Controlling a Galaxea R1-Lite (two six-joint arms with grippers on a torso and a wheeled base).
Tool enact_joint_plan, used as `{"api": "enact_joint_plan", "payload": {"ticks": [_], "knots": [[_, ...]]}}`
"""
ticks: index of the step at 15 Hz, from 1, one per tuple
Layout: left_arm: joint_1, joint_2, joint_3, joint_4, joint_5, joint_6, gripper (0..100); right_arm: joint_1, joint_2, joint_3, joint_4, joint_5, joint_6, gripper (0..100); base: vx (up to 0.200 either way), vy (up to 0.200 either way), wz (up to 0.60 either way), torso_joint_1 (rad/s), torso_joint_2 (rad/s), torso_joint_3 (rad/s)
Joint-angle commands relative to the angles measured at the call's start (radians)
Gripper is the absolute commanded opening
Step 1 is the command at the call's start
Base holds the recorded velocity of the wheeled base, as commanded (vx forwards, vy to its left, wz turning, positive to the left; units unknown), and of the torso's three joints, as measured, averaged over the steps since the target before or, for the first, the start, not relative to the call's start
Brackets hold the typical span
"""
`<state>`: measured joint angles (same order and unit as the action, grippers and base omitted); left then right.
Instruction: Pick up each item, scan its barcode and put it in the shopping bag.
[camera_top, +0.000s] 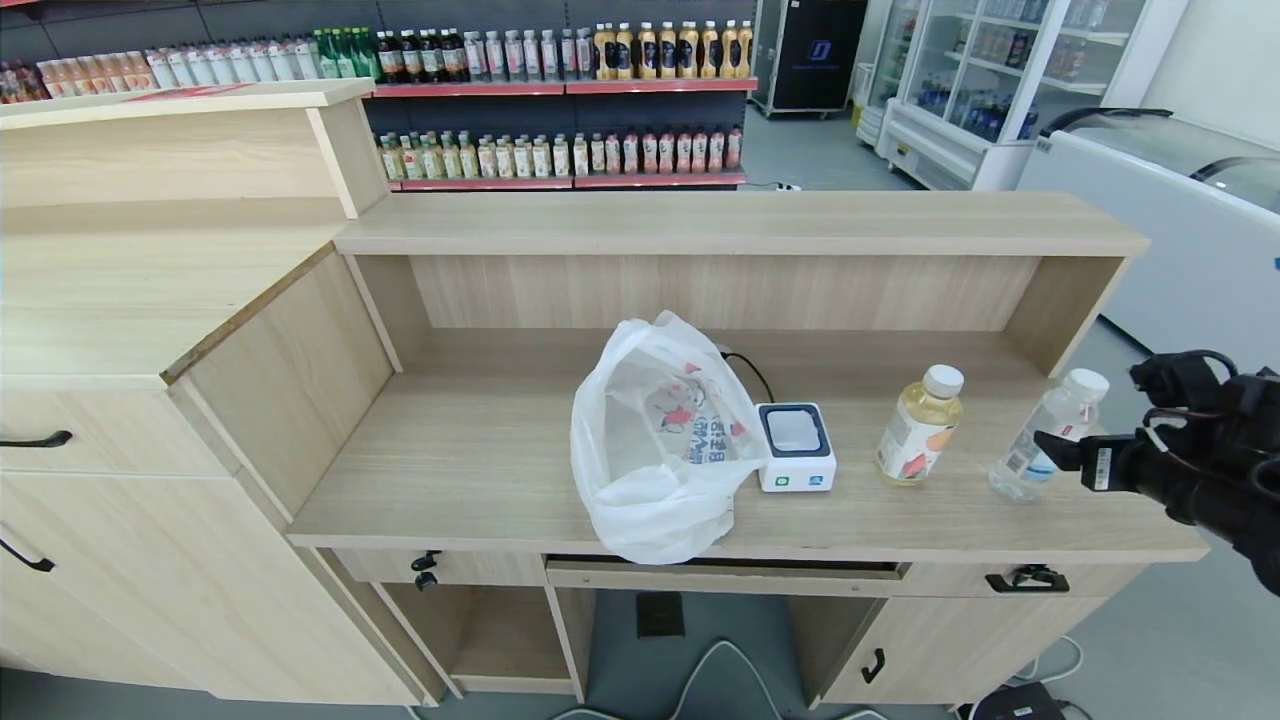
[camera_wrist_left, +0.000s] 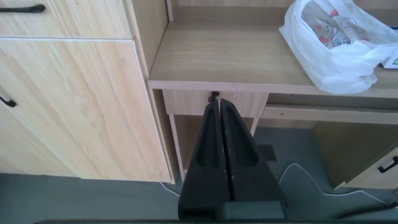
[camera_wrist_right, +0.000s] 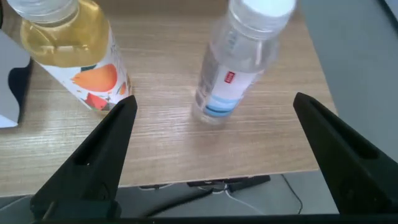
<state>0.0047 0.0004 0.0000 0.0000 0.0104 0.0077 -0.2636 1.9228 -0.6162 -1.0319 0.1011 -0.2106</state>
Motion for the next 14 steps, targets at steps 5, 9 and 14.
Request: {"api": "enact_joint_plan", "payload": {"ticks": [5,9,14], "knots": [[0.0,0.0,0.0,0.0,0.0,0.0,0,0.115,0.148,-0.074,-0.051,0.046,0.002,100,0.0,0.0,0.0,0.0,0.0,0.0],[0.0,0.0,0.0,0.0,0.0,0.0,0,0.141,0.222,-0.145,-0.083,0.048,-0.006,100,0.0,0.0,0.0,0.0,0.0,0.0],[0.0,0.0,0.0,0.0,0.0,0.0,0,0.188,0.298,-0.154,-0.154,0.052,-0.006,100,0.0,0.0,0.0,0.0,0.0,0.0]]}}
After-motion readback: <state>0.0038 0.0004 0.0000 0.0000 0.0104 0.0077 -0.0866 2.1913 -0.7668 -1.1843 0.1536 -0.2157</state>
